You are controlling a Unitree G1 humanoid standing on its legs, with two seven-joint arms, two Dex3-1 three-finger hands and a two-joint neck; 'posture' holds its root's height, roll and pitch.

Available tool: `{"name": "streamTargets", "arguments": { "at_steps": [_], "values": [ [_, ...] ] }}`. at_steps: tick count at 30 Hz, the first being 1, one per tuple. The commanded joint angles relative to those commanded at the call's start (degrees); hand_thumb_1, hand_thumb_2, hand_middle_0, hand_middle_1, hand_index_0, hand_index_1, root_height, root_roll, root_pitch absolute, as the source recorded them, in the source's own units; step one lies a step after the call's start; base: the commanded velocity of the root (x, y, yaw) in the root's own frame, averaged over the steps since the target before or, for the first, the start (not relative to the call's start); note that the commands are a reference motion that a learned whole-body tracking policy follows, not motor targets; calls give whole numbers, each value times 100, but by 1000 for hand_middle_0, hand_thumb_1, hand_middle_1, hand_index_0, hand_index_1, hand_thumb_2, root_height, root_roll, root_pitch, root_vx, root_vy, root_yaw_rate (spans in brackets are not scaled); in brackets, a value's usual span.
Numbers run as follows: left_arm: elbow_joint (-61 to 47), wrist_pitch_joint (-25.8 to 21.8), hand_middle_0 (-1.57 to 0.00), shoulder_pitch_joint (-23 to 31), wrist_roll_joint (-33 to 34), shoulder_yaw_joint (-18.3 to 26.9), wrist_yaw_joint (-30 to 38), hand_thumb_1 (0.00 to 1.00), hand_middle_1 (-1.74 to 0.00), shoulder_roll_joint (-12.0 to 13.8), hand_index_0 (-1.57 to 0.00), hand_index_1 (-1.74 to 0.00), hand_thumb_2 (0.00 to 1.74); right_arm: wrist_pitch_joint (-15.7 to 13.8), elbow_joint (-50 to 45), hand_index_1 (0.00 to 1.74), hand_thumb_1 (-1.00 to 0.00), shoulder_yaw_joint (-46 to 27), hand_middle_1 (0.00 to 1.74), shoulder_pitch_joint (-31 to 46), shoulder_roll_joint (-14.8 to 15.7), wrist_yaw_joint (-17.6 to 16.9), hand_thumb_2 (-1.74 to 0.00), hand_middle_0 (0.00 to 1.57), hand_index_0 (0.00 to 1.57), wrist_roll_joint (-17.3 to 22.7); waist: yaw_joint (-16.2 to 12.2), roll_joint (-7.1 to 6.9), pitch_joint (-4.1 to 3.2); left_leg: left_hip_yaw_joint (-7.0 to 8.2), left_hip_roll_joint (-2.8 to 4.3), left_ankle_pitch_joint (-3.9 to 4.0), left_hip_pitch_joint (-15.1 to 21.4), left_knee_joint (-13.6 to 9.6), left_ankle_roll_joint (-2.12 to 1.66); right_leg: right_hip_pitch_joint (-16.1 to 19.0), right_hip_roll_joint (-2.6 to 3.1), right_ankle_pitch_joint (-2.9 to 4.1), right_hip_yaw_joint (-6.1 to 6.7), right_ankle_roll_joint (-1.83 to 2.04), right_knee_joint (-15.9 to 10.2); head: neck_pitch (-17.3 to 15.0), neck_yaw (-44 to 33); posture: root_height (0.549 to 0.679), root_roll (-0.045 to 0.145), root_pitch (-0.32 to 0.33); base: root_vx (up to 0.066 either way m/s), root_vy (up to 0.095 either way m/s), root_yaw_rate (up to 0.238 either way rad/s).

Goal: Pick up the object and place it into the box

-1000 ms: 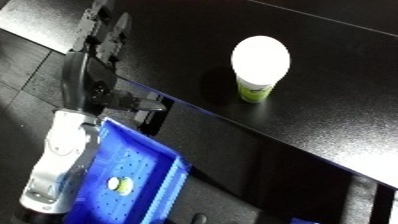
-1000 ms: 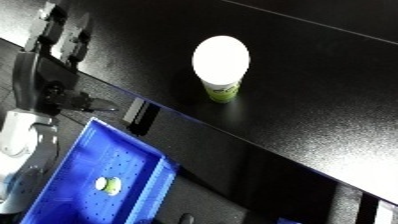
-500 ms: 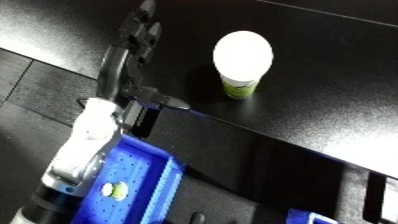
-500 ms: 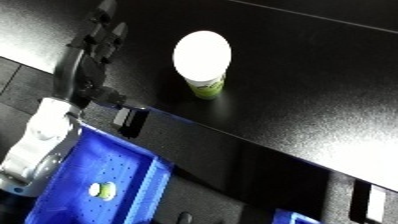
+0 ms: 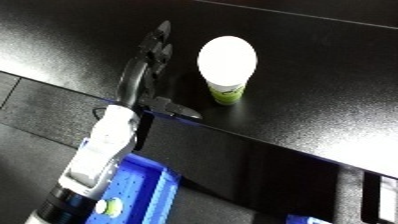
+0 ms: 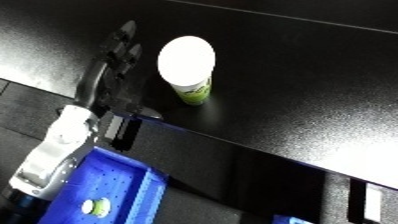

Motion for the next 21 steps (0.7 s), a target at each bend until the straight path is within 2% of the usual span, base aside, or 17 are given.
{"name": "streamTargets", "arguments": {
  "at_steps": [7,13,21],
  "values": [
    [218,67,0,-288,72,-191,-114,0,0,-133,0,0,0,17,-35,0,0,45,0,-45,-6,8,0,0,0,-7,-98,-38,35,55,32,-53,-44,96,18,-66,13,-1,41,9,52,141,-126,629,20,-61,7,10,-62],
    [210,117,0,-574,74,-374,-185,0,0,-217,0,0,0,69,-47,0,0,96,0,-100,7,4,0,0,0,-9,-158,-43,46,74,34,-98,-56,156,33,-96,14,-8,73,13,89,134,-222,628,20,-63,16,8,-27],
    [78,239,-628,-806,38,-503,-325,400,-696,-290,-628,-696,696,87,-60,0,0,133,0,-118,56,-43,0,0,0,-21,-198,-29,46,83,33,-118,-19,148,36,-69,10,-16,88,13,81,84,-353,628,21,-64,19,4,-12]
  ]
}}
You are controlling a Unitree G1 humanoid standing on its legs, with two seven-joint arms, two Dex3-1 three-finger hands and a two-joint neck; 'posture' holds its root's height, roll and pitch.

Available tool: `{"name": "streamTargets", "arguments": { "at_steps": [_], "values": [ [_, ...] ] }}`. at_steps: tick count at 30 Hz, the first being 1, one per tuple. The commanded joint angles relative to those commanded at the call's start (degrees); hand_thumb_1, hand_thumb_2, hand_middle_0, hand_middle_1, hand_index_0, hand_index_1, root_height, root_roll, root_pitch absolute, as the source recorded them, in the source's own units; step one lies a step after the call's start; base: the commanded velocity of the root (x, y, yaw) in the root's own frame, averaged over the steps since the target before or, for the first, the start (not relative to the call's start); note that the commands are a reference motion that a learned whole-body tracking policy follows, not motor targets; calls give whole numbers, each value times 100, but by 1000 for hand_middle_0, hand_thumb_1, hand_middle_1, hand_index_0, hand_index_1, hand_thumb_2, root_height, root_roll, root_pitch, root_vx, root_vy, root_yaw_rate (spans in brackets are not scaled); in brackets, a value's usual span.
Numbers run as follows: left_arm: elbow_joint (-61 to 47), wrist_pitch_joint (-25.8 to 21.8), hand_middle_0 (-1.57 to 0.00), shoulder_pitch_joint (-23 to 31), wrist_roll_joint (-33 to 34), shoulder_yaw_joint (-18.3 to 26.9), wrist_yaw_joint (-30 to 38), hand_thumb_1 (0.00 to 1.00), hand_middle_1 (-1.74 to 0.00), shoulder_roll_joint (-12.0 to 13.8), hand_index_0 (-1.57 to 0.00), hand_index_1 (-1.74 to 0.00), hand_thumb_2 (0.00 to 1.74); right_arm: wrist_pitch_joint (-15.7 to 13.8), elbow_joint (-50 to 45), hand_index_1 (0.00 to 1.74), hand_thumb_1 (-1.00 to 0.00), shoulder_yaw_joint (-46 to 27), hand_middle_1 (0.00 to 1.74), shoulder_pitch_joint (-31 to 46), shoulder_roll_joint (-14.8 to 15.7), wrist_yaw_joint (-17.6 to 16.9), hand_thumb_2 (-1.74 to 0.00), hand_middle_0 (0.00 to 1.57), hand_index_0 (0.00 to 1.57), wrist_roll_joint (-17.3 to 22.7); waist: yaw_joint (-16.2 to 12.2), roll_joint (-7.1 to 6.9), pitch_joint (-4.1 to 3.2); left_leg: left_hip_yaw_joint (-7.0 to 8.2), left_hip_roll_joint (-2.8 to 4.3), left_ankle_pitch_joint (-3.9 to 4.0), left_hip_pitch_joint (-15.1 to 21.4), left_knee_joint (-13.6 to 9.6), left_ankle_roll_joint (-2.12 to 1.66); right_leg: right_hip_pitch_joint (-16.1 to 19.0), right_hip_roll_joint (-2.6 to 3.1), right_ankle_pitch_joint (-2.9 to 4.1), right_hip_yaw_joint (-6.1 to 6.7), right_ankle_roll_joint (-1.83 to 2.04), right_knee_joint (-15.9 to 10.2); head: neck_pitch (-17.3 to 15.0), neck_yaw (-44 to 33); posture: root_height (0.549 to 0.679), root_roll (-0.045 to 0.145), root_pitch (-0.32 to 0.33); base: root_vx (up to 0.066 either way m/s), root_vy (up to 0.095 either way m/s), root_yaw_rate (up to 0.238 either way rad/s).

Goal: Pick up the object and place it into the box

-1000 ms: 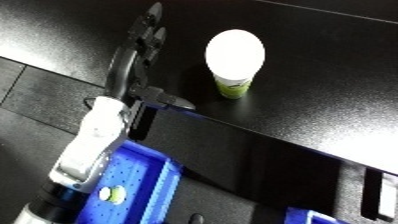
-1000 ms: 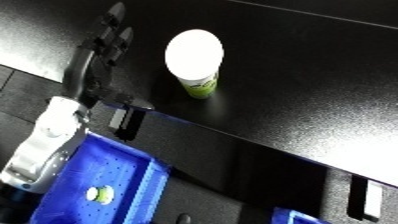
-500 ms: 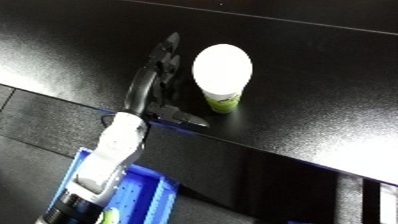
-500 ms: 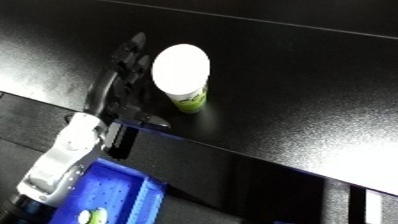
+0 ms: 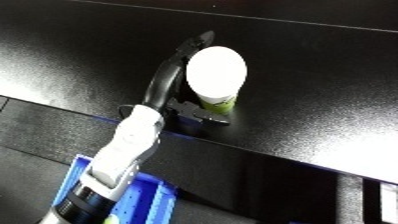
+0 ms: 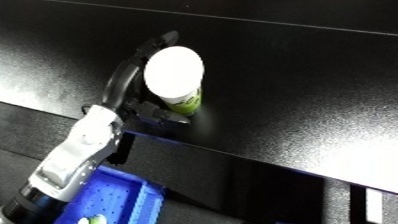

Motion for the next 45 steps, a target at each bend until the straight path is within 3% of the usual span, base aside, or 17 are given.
{"name": "streamTargets", "arguments": {
  "at_steps": [9,16,22,35,45],
  "values": [
    [5,204,-1334,-19,-238,-41,-28,850,-1479,-6,-1334,-1479,1479,15,14,0,0,12,0,25,15,4,0,0,0,-49,-8,24,-23,-17,-10,-32,17,54,6,39,-11,-34,-9,-18,27,-100,-92,627,24,-69,15,-1,3],
    [63,420,-1334,263,-1393,157,-54,850,-1479,-128,-1334,-1479,1479,15,32,0,0,-5,0,38,10,-4,0,0,0,-84,20,72,-31,-80,-44,-13,30,39,-3,61,-17,-75,-24,-44,51,-67,-167,627,29,-70,-6,-1,44],
    [-232,127,-1334,575,-2106,476,-185,850,-1479,-169,-1334,-1479,1479,19,-1,0,0,-57,0,65,-13,-50,0,0,0,-67,87,117,-24,-136,-79,38,70,-53,-26,94,-33,-90,-42,-76,24,-21,-211,628,34,-69,-26,4,66],
    [-1523,-886,-1334,1456,-1597,1766,382,850,-1479,381,-1334,-1479,1479,-288,-23,0,0,-317,0,436,-67,-71,0,0,0,139,455,207,-40,-330,-188,163,124,-254,-84,236,-104,-163,-199,-160,-37,89,-95,629,48,-68,-44,-14,101],
    [-1333,-1785,-1334,2412,-1334,2993,1329,850,-1479,787,-1334,-1479,1479,-464,23,0,0,-517,0,731,-104,-60,0,0,0,271,702,257,-70,-437,-257,230,127,-280,-113,344,-134,-257,-314,-231,-10,-14,-294,629,58,-72,-31,-10,88]
  ]
}}
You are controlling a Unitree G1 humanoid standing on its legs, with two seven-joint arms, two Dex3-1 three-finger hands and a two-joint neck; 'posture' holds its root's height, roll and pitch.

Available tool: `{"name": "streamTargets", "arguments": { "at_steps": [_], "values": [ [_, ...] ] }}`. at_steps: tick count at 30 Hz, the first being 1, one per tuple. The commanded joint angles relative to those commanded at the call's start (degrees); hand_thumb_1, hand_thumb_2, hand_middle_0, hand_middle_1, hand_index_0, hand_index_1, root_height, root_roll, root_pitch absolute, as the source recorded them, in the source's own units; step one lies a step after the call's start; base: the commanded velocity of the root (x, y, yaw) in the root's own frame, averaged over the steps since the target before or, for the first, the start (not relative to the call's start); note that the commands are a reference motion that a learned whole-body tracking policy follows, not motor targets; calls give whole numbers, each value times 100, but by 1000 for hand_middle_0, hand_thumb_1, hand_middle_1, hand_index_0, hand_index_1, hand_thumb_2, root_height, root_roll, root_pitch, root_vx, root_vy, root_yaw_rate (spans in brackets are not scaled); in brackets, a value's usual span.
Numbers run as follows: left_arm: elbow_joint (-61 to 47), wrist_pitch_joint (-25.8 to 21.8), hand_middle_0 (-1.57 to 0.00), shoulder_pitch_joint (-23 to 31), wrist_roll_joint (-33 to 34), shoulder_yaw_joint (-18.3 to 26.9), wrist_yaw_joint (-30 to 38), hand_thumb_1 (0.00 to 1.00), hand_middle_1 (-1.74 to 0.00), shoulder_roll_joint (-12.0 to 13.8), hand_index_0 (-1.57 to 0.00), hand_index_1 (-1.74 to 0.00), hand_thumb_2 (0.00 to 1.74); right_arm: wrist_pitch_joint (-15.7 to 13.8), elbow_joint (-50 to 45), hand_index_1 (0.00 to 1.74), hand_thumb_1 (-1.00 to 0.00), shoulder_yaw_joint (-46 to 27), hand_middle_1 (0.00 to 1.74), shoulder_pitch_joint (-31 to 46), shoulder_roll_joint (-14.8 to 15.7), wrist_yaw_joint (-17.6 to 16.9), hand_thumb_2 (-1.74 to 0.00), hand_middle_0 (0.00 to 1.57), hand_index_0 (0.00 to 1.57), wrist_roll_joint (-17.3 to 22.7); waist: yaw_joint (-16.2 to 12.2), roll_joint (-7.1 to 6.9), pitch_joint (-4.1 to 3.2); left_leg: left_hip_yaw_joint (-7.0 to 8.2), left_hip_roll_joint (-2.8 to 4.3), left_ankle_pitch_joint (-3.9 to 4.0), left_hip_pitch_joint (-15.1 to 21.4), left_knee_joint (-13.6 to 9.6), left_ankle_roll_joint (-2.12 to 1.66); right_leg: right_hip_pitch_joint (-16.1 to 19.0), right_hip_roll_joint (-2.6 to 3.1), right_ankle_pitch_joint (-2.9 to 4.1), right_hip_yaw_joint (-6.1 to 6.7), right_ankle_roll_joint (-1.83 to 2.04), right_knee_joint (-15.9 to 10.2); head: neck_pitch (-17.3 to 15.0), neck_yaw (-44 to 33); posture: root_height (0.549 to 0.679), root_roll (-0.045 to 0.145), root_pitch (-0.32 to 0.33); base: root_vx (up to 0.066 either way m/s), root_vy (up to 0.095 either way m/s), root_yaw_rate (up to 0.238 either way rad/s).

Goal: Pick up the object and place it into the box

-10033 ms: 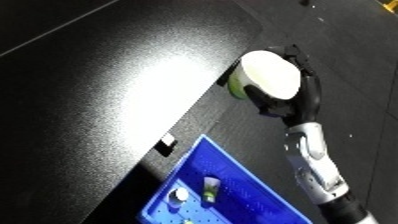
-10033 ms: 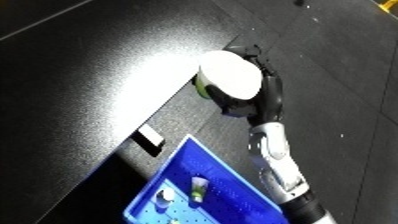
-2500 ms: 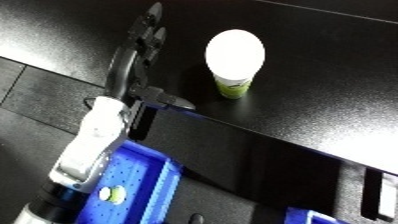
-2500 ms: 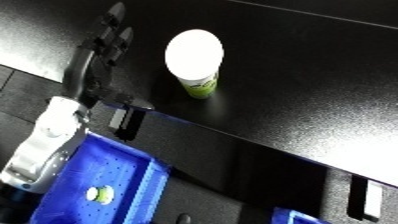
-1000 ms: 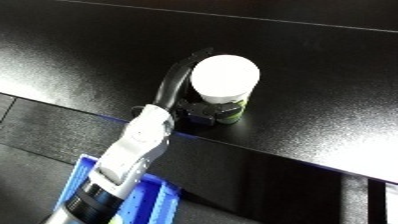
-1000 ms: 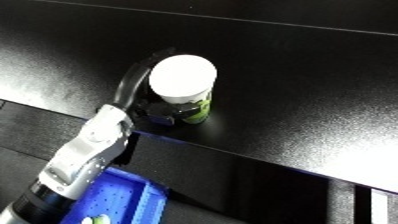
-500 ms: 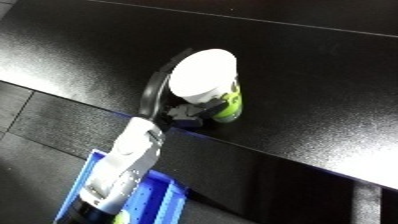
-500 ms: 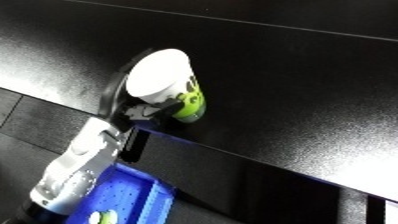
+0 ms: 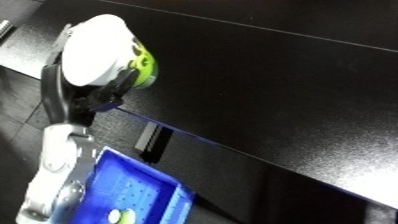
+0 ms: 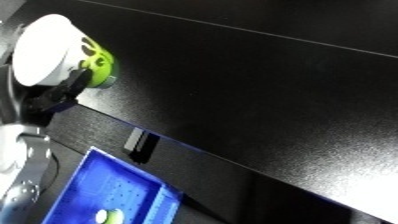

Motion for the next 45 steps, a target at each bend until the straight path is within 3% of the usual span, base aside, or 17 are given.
{"name": "streamTargets", "arguments": {
  "at_steps": [4,6,12,19,26,33,43,45],
  "values": [
    [552,-352,-1334,343,126,292,323,850,-1479,61,-1334,-1479,1479,6,13,0,0,-29,0,25,-13,-11,0,0,0,30,47,14,-10,-18,-8,26,16,-10,-10,58,-11,-36,-31,-21,-4,-120,-335,629,61,-76,-14,9,64],
    [1012,-578,-1334,520,190,398,488,850,-1479,78,-1334,-1479,1479,41,10,0,0,-26,0,10,-28,-21,0,0,0,59,76,13,-14,-24,-16,39,17,-9,-9,104,-11,-63,-50,-39,-11,-262,-875,630,62,-79,-12,15,59],
    [2382,-1043,-1334,706,-18,445,939,850,-1479,91,-1334,-1479,1479,158,-6,0,0,32,0,-56,-33,-50,0,0,0,120,110,-32,-27,-32,-10,66,-4,21,29,214,-1,-140,-96,-62,6,-313,-2200,629,58,-89,3,8,44],
    [3909,-791,-1334,499,-857,488,839,850,-1479,246,-1334,-1479,1479,225,36,0,0,174,0,-91,50,-16,0,0,0,95,64,-201,-47,-48,40,139,-26,-52,55,290,76,-185,-110,-74,-33,-391,-3112,628,49,-93,16,-6,42],
    [5185,-470,-1334,277,-1300,498,370,850,-1479,330,-1334,-1479,1479,218,125,0,0,300,0,-183,84,16,0,0,0,4,-7,-318,-4,-63,81,208,-64,-137,31,280,156,-204,-71,-88,-87,-407,-3355,629,43,-88,-3,29,23],
    [5995,-163,-785,347,-1734,570,-63,500,-870,292,-785,-870,870,208,198,0,0,344,0,-206,93,99,0,0,0,-74,-33,-424,13,-60,116,217,-54,-212,22,340,188,-206,-82,-93,-196,-353,-3396,630,40,-85,8,22,19],
    [6685,71,0,335,-1809,525,-505,0,0,245,0,0,0,208,270,0,0,389,0,-229,102,197,0,0,0,-134,-76,-504,13,-40,118,219,-36,-313,5,386,213,-181,-88,-93,-350,-330,-3351,632,38,-76,4,13,-1],
    [6745,133,0,333,-1777,499,-554,0,0,245,0,0,0,202,271,0,0,393,0,-219,98,201,0,0,0,-135,-83,-504,13,-36,117,222,-30,-333,2,390,215,-176,-88,-92,-375,-323,-3332,633,38,-74,-5,13,-6]
  ]
}}
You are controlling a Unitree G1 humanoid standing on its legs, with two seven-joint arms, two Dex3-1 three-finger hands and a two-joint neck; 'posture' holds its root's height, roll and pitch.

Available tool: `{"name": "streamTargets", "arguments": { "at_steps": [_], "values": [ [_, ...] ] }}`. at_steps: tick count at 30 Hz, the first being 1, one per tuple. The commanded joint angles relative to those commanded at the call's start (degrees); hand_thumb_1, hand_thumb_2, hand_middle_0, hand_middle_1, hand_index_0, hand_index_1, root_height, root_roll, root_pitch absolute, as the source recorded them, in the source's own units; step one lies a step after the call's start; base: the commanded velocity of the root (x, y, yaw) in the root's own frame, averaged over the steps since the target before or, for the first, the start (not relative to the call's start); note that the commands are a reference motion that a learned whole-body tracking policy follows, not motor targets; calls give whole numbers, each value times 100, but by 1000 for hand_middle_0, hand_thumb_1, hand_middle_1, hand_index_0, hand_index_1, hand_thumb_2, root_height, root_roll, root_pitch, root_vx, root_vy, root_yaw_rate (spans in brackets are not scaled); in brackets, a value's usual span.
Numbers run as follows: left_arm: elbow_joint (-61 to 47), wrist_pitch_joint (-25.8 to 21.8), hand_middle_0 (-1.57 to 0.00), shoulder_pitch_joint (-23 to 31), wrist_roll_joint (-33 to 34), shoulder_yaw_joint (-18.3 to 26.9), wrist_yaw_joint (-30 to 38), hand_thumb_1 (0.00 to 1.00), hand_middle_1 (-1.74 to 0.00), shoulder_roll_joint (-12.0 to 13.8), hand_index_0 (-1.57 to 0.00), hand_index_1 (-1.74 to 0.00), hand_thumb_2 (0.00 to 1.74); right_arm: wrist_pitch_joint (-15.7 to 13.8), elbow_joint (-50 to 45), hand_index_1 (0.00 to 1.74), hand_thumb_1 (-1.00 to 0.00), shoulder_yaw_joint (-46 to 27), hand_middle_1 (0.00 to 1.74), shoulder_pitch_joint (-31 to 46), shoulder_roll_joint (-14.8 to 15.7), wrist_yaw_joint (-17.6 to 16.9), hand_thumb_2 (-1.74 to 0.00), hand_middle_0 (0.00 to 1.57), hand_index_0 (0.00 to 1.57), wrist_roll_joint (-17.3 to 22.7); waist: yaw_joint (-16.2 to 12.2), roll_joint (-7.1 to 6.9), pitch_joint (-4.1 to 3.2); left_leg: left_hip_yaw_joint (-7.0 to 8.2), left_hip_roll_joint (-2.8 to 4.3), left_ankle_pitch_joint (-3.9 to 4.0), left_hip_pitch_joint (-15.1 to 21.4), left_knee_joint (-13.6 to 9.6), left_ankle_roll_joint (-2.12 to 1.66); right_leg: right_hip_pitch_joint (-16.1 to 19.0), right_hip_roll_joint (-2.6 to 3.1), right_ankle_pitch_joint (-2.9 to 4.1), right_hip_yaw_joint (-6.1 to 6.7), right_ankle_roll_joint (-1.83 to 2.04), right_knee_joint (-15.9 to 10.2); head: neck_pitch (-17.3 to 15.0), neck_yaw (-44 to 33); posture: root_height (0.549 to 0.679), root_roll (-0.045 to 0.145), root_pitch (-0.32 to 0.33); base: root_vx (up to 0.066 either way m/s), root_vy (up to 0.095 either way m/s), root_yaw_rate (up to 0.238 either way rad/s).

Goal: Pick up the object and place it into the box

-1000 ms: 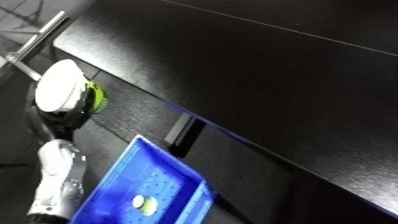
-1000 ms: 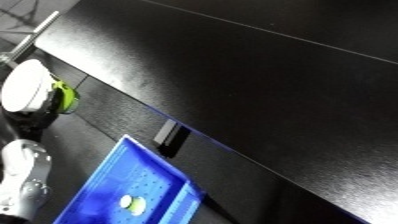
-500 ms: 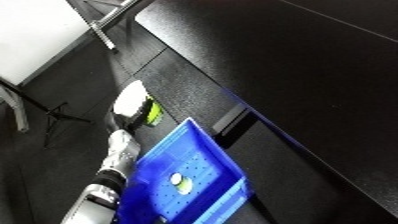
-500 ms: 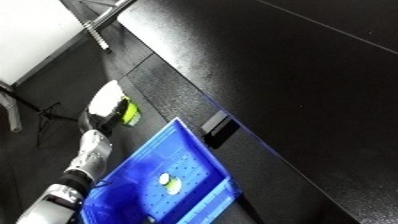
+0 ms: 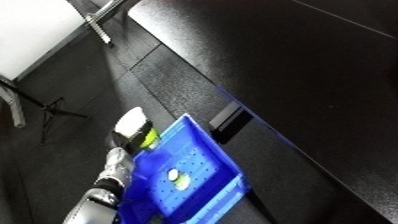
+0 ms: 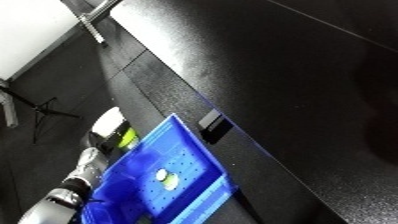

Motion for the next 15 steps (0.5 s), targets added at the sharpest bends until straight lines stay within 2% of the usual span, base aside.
{"name": "streamTargets", "arguments": {
  "at_steps": [15],
  "values": [
    [179,284,0,11,182,-128,-139,0,0,-30,0,0,0,-48,-55,0,0,21,0,27,7,-62,0,0,0,95,4,19,32,7,-21,21,-40,-46,-9,-30,6,51,-18,10,-88,82,367,634,37,-63,-15,-5,1]
  ]
}}
